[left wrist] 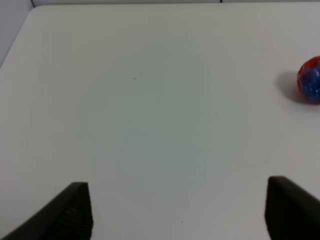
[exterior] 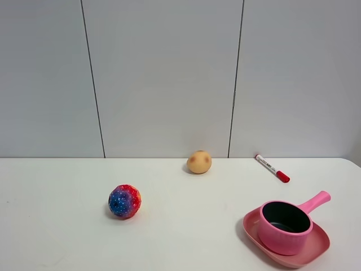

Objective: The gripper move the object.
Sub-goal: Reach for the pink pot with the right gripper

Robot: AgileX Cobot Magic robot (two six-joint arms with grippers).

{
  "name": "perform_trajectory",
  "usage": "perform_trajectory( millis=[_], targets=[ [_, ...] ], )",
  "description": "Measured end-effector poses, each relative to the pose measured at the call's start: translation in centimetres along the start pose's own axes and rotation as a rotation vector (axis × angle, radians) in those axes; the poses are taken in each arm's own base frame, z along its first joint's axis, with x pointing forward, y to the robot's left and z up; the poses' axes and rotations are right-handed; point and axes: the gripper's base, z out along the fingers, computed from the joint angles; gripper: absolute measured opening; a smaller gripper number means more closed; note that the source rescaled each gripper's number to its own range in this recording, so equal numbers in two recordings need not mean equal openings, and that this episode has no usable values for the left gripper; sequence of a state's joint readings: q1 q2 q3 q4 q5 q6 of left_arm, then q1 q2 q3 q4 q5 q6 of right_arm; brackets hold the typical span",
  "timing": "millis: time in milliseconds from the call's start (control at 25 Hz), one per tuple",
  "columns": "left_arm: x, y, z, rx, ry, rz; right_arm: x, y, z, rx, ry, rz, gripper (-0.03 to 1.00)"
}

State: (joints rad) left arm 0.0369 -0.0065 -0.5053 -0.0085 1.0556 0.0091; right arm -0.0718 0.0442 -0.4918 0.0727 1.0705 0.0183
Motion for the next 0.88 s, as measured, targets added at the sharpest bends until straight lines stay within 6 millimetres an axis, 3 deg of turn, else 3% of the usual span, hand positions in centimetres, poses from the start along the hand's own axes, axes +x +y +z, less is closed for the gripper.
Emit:
perform_trajectory(
  millis=[880],
  targets=[
    [0.00,0.00,0.00,0.000,0.000,-0.001,0.00,0.01,-0.01,-0.011,0.001,-0.006,1.00]
  ],
)
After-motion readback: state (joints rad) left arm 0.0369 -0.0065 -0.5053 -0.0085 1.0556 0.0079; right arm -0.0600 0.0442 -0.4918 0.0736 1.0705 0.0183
